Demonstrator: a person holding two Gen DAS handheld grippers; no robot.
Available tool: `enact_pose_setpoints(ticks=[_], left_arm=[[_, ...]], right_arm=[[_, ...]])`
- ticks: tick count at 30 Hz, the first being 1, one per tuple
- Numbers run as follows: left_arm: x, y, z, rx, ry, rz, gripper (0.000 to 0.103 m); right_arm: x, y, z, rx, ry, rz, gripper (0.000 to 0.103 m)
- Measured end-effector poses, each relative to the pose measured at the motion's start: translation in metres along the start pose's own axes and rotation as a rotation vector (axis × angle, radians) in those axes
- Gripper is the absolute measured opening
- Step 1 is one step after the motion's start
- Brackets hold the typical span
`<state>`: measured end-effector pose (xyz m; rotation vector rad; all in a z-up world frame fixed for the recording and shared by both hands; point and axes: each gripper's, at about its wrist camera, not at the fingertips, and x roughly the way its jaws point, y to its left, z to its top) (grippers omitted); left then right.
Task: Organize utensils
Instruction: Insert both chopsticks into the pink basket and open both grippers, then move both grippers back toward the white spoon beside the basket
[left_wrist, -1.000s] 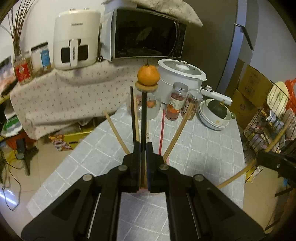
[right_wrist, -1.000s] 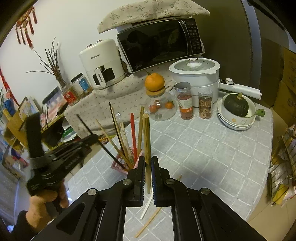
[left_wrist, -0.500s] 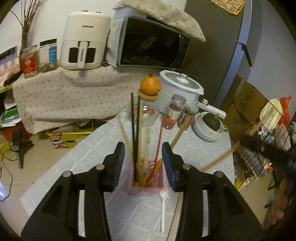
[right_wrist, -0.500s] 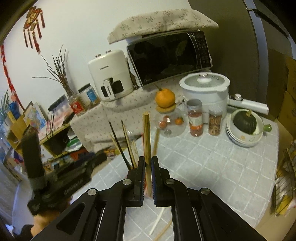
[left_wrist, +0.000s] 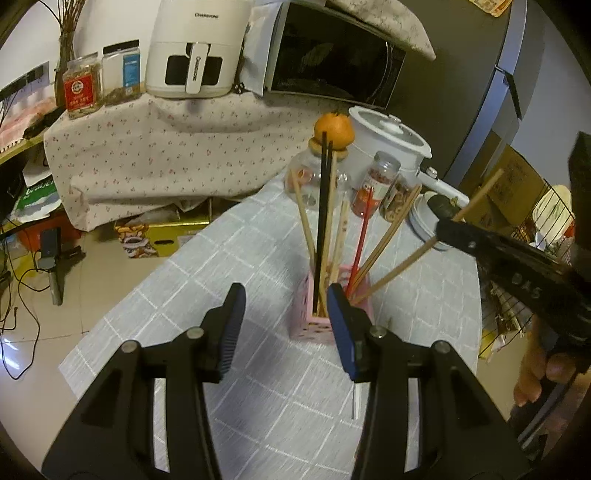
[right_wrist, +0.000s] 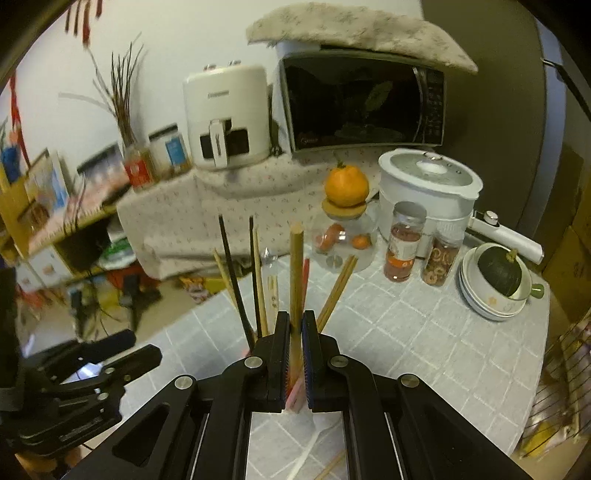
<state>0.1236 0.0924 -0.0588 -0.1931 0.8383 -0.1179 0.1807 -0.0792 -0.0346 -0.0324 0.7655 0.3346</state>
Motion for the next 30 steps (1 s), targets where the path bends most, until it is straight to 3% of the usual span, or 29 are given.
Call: enact_pose_setpoints(ticks=[8,13,15,18,21,30], left_arm=[[0.009,-0.001,-0.006,0.012,0.055,0.009,0.049],[0.012,-0.006,-0.008,0.017,0.076,0.011,0.059],[0.014,-0.009,-0.010,0.016,0.092,0.006,0.061],[0.017,-0.014,-0.015,0.017,0.122,-0.006,0.066],[0.023,-0.020,-0.022,0.021,0.159,-0.007,0.069],[0.057,-0.043,-0.047,0.022,0.313,-0.028,0.075]], right_arm=[[0.018,-0.004,-0.005,0.039,0.041,0.038,0.010],[-0.006,-0.017,0.002,0.089,-0.012,0.075,0.032],[-0.018,-0.023,0.001,0.106,-0.032,0.079,0.049],[-0.033,-0.037,-0.004,0.131,-0.032,0.092,0.054],[-0.039,-0.054,-0.013,0.148,-0.007,0.073,0.068],[-0.024,-0.095,-0.054,0.189,0.176,-0.004,0.077]])
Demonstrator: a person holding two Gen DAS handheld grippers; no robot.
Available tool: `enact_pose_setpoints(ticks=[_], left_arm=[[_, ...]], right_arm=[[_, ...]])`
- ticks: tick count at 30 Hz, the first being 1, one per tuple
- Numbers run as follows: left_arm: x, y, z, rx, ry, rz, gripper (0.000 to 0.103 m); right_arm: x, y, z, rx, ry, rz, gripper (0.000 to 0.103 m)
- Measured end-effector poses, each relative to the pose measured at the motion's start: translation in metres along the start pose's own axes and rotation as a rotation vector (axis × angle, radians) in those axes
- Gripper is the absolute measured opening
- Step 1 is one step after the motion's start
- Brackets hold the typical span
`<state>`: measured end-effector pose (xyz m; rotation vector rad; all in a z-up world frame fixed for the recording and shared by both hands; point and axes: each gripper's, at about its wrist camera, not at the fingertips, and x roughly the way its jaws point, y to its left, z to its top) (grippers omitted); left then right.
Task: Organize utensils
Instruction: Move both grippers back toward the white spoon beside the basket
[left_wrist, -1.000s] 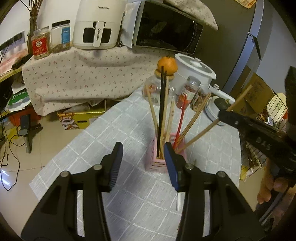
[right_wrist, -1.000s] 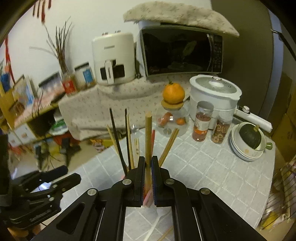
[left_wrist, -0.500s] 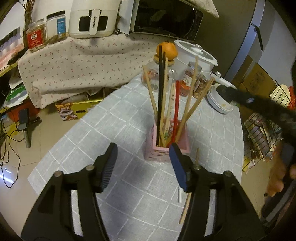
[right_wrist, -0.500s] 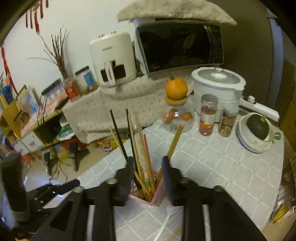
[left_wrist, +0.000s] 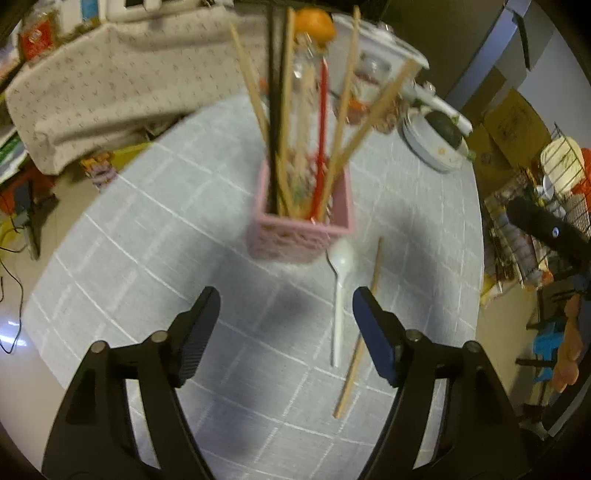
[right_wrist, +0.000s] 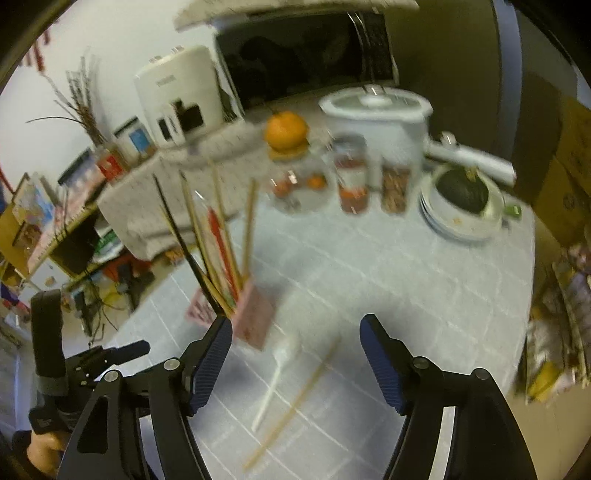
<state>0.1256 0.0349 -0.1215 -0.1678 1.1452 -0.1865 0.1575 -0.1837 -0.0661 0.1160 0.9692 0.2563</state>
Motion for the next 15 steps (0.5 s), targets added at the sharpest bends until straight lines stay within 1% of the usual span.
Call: enact_pose_setpoints(ticks=[2,5,9,10,12,14,15], left_arm=[[0.009,-0.007,-0.002,0.014,0.025,0.008,0.075],[0.023,-0.019,-0.005,0.030,0.061,0.011,0.075],[0.041,-0.027,-0.005,0.023,0.099,0.012,0.075],[0.047,-0.030,-0.006,0.023,0.111,0.006,0.075],[0.057,-0.035,-0.007,0.021,0.133,-0.042,0.075],[0.068,-0.042,-0.007,0.005,0.147,-0.102,0.064],[0.073,-0.044,-0.007,0.001,0.153,-0.119,0.050]], right_arm=[[0.008,-0.010,-0.008,0.015,0.049,-0.033,0.079],[0.018,-0.018,-0.018,-0.001,0.108,-0.062,0.080],[0.027,-0.025,-0.029,-0.020,0.161,-0.092,0.080],[0.029,-0.028,-0.031,-0.022,0.173,-0.096,0.080],[0.032,-0.033,-0.035,-0.027,0.191,-0.103,0.080],[0.034,-0.034,-0.036,-0.034,0.198,-0.110,0.080],[0.034,-0.035,-0.036,-0.038,0.200,-0.114,0.080]])
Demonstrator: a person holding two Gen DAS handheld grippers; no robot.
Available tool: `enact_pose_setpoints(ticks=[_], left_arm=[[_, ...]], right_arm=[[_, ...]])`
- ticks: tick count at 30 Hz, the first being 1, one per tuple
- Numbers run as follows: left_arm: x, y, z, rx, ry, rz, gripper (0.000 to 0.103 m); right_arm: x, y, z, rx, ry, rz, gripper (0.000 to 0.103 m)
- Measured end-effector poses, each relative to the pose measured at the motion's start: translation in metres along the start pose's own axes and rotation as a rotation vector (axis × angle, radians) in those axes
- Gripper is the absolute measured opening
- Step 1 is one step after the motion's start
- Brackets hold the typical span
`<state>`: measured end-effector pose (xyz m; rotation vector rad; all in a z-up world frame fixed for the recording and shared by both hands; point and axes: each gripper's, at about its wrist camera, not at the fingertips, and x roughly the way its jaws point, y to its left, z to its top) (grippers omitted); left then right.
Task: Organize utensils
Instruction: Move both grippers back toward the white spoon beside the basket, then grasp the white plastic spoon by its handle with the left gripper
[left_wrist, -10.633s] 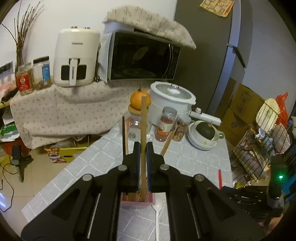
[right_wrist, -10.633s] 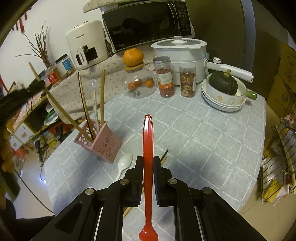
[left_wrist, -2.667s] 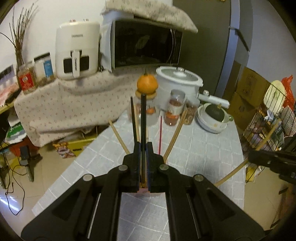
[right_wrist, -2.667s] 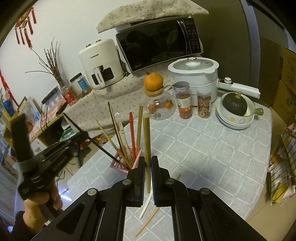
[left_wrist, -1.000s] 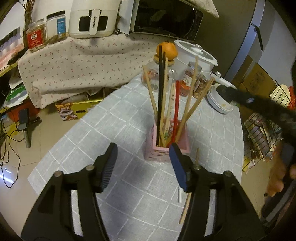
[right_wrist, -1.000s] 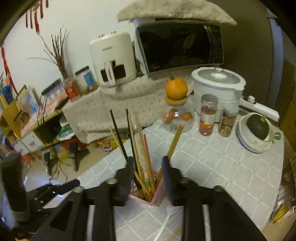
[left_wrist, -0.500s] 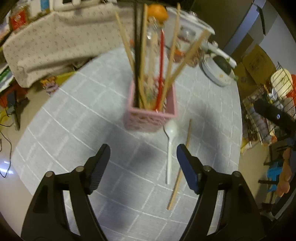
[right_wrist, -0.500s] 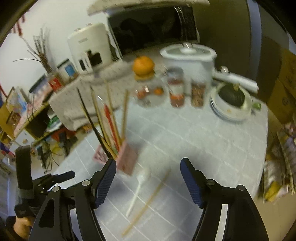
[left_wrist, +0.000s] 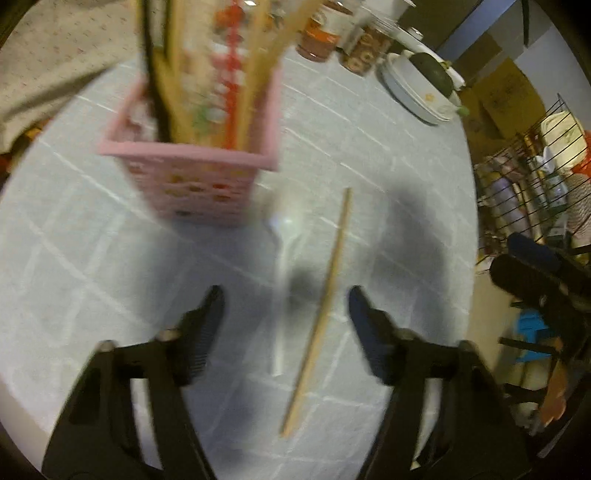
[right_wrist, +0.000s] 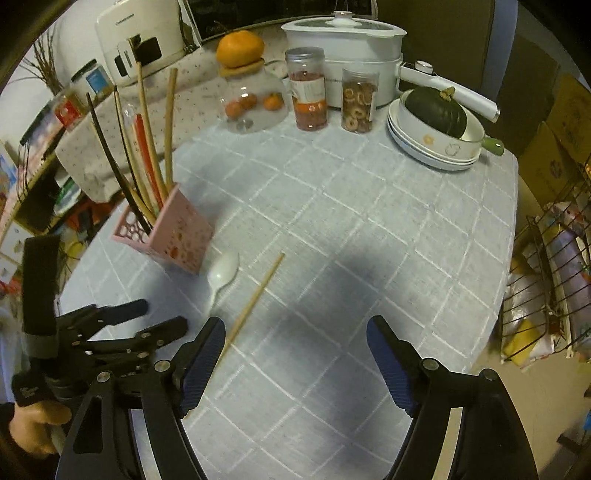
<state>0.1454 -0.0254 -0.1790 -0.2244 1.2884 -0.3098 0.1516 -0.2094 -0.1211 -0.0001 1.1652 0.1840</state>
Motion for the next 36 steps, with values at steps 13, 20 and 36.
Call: enact_pose_setpoints(ticks=[13,20,36], left_arm=[[0.035,0.001,0.008,-0.017,-0.032,0.048,0.015],[0.028,0.010,0.005,-0.006,-0.014,0.026,0.009],[-0.007,0.063,-0.034,0.084,0.105,0.088,0.039]], right_arm=[[0.016,-0.012,-0.009,0.017,0.050,-0.004,0.080],[0.025,-0.010,-0.011,0.026,0.073,-0.006,0.080],[0.042,0.014,-0.010,0.021,0.113,0.011,0.081]])
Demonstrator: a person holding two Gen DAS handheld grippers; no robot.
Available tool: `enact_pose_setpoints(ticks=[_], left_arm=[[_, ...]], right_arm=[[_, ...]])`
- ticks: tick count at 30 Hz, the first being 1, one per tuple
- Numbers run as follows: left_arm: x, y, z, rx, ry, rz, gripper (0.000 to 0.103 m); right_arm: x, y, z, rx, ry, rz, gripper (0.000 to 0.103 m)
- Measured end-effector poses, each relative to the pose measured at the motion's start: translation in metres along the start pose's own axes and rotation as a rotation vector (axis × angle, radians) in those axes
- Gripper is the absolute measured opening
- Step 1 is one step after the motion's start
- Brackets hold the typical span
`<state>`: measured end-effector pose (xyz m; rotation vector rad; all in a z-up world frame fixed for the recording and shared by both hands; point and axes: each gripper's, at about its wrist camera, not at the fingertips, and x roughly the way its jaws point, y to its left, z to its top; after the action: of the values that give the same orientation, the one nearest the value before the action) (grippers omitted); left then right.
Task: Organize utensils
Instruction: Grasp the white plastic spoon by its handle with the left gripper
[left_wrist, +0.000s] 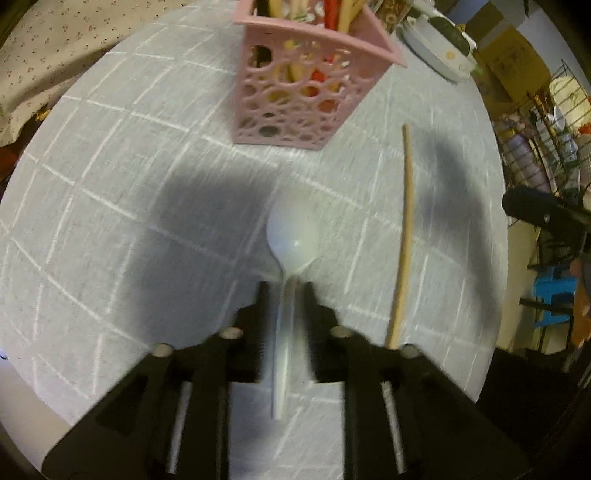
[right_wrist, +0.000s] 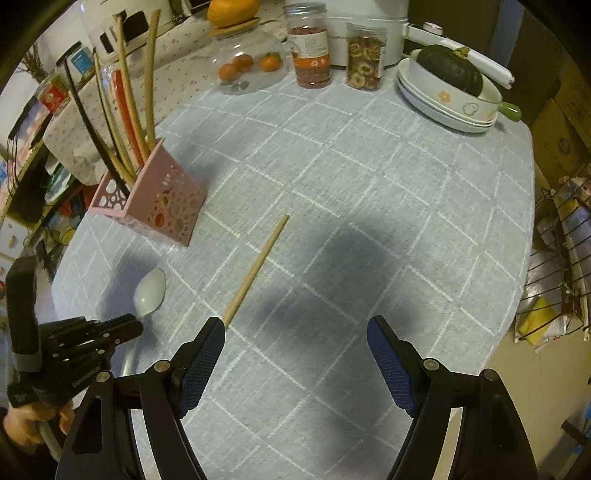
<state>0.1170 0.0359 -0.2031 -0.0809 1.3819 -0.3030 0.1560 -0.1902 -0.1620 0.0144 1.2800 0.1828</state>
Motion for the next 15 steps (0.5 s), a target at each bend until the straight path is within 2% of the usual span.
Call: enact_pose_setpoints(ticks=[1,2,8,14,15], left_arm=[[-0.003,0.002,0.001,0.010,-0.012,0.016,0.051],[-0.007,0.001,0.002,0.015,-0.026,0.022,0.053],[-0.005,-0.006,0.021,0.023,-0.044,0.010,0.053],[0.020,-0.030,0.032,0.073,0.019,0.093,0.052],[0.024,-0.033,0.034,0.074,0.027,0.102,0.049]], right_arm=[[0.001,0.001,0.000,-0.002,0.002,0.000,0.081],[0.002,0.002,0.000,-0.003,0.006,0.001,0.081],[0.011,0.001,0.002,0.020,0.027,0.008,0.081],[0.018,-0.002,0.004,0.030,0.039,0.007,0.081],[0.018,-0.003,0.004,0.031,0.040,0.006,0.081]])
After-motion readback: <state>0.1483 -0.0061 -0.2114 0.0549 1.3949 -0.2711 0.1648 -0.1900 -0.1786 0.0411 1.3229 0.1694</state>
